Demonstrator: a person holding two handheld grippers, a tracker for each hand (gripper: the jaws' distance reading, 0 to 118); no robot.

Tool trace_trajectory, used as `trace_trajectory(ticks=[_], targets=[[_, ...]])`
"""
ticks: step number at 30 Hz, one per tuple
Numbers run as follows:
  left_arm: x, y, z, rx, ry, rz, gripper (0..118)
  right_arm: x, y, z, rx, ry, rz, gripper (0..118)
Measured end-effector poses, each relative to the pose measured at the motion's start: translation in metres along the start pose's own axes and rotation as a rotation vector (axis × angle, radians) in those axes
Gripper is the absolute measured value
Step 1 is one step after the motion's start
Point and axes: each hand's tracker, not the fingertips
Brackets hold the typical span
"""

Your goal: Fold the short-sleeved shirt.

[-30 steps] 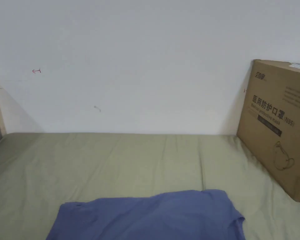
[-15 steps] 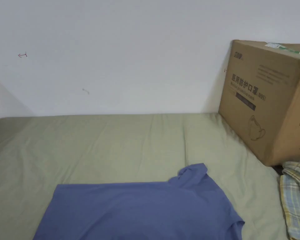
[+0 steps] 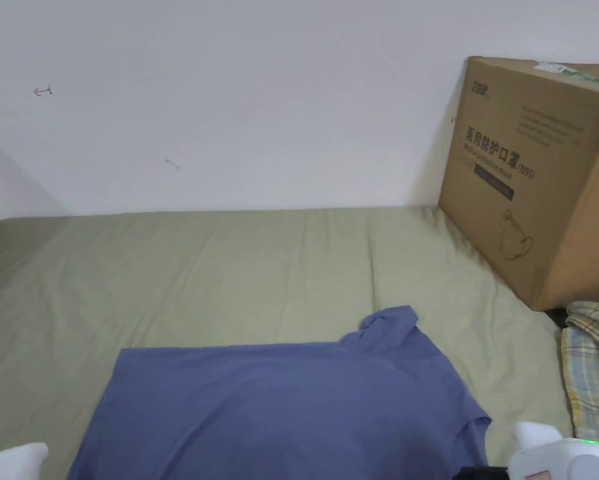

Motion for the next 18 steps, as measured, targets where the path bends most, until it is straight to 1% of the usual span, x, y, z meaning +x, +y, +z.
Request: trace_trajectory(ticks=[4,5,6,7,8,9,10,11,12,13,14,17,18], targets=[[0.014,0.006,0.018,0.076,-0.014,-0.02,117,-0.02,0.008,0.035,0.116,-0.002,0.058,113],[0.021,0.011,0.023,0.078,-0.021,-0.029,115,-0.026,0.013,0.039,0.129,-0.001,0.067,108],[0.024,0.015,0.025,0.08,-0.057,-0.043,107,-0.029,0.017,0.043,0.136,0.01,0.076,92],[0.025,0.02,0.026,0.065,-0.119,-0.043,85,-0.035,0.022,0.047,0.166,0.025,0.077,57],[0.027,0.025,0.026,0.065,-0.166,-0.034,72,-0.04,0.028,0.049,0.203,0.053,0.071,57],[0.029,0.033,0.026,0.061,-0.168,-0.024,57,-0.043,0.033,0.049,0.222,0.055,0.066,40],[0.032,0.041,0.021,0.066,-0.141,-0.038,22,-0.044,0.041,0.043,0.223,0.074,0.055,2],[0.035,0.049,0.016,0.095,-0.07,-0.098,0,-0.044,0.045,0.038,0.219,0.085,0.016,0],[0.034,0.057,0.011,0.079,-0.02,-0.106,0,-0.043,0.051,0.034,0.21,0.11,0.007,0],[0.019,0.075,-0.007,0.057,-0.028,-0.113,0,-0.044,0.06,0.028,0.189,0.154,0.005,0],[0.01,0.094,-0.02,0.032,-0.017,-0.104,0,-0.045,0.067,0.023,0.184,0.147,0.011,0],[-0.018,0.155,-0.065,0.022,0.1,-0.067,0,-0.045,0.081,0.009,0.176,0.121,0.043,0],[-0.028,0.176,-0.082,0.015,0.102,-0.053,0,-0.047,0.087,0.005,0.171,0.118,0.047,0]])
